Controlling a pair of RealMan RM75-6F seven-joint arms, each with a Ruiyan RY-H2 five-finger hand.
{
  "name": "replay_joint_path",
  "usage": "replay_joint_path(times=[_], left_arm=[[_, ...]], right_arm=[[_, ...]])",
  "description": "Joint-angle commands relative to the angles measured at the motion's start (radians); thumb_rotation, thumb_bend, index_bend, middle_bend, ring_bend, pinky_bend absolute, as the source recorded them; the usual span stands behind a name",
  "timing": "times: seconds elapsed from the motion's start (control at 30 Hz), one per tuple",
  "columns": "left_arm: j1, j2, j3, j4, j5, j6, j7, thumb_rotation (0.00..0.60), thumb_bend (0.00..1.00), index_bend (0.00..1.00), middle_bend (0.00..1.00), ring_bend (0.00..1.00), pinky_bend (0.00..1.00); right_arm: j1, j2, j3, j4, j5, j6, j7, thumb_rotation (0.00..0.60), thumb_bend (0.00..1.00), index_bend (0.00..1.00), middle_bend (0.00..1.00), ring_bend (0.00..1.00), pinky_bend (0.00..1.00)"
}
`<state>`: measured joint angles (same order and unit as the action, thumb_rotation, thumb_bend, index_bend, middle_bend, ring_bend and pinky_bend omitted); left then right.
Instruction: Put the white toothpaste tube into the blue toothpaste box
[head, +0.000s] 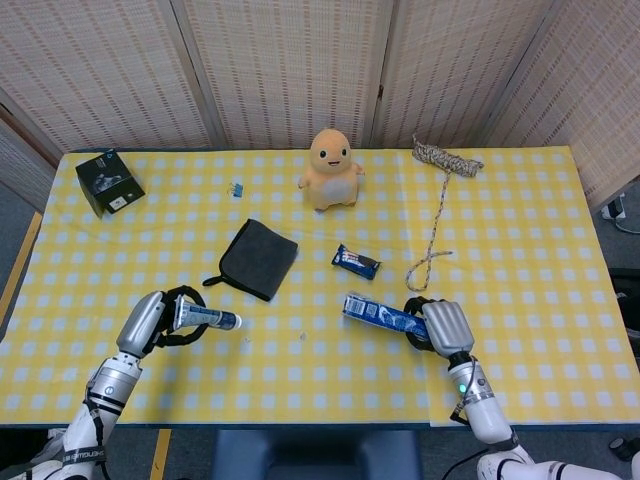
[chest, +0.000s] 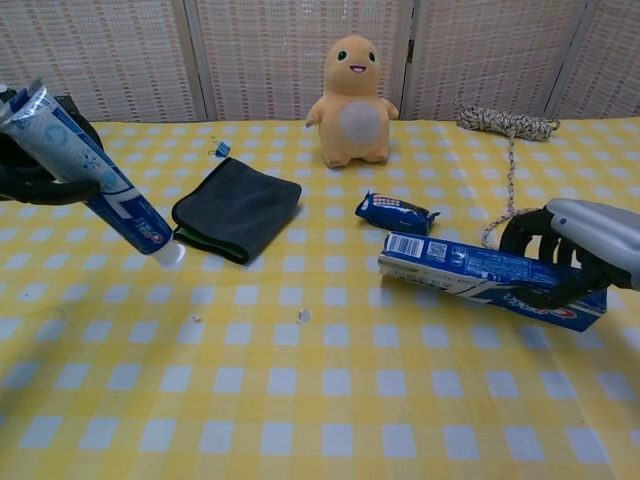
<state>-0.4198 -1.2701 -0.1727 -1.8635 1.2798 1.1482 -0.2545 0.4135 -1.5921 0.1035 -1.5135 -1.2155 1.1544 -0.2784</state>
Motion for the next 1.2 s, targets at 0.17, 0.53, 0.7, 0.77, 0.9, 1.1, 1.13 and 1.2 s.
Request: replay_joint_path(times=[0.17,0.53,0.7,0.77,0.9,1.1,1.13,1.2], left_arm=[[-0.017,0.037,-0.034,-0.065,-0.026,-0.007,0.013,0.600,0.57,0.97,1.00,1.00,1.00],[-0.048,0.104,-0.109,-0.208,-0.126,-0.028,0.018,0.600,0.57,0.97,1.00,1.00,1.00],[-0.061,0.136,-0.139,-0.281,-0.153,-0.009,0.056,0.600,0.57,0.97,1.00,1.00,1.00],[-0.064,0.145,-0.150,-0.310,-0.162,0.002,0.067,0.600,0.57,0.97,1.00,1.00,1.00],[-0.071,0.172,-0.169,-0.377,-0.186,0.012,0.085,0.600,0.57,0.97,1.00,1.00,1.00],[-0.073,0.178,-0.170,-0.421,-0.192,0.040,0.116,0.600,0.57,0.97,1.00,1.00,1.00],[-0.073,0.178,-0.169,-0.423,-0.193,0.042,0.117,0.600,0.57,0.97,1.00,1.00,1.00],[-0.075,0.178,-0.169,-0.426,-0.198,0.045,0.120,0.600,0.57,0.97,1.00,1.00,1.00]], right_arm=[[-0.007,-0.008,-0.055,0.134,-0.266,0.076,0.383,0.600,0.35,0.50,0.46,0.53,0.49],[0.032,-0.189,-0.127,0.603,-0.587,0.388,0.999,0.600,0.35,0.48,0.42,0.49,0.49],[0.038,-0.299,-0.135,0.814,-0.610,0.480,1.129,0.600,0.35,0.46,0.41,0.47,0.49],[0.038,-0.330,-0.132,0.869,-0.603,0.496,1.160,0.600,0.35,0.46,0.40,0.47,0.49],[0.038,-0.390,-0.119,0.964,-0.575,0.510,1.225,0.600,0.35,0.46,0.40,0.47,0.49],[0.031,-0.458,-0.082,1.057,-0.506,0.491,1.311,0.600,0.35,0.46,0.40,0.47,0.49],[0.030,-0.466,-0.077,1.070,-0.496,0.485,1.323,0.600,0.35,0.46,0.40,0.47,0.49],[0.029,-0.482,-0.069,1.104,-0.478,0.474,1.344,0.600,0.35,0.46,0.40,0.47,0.49]])
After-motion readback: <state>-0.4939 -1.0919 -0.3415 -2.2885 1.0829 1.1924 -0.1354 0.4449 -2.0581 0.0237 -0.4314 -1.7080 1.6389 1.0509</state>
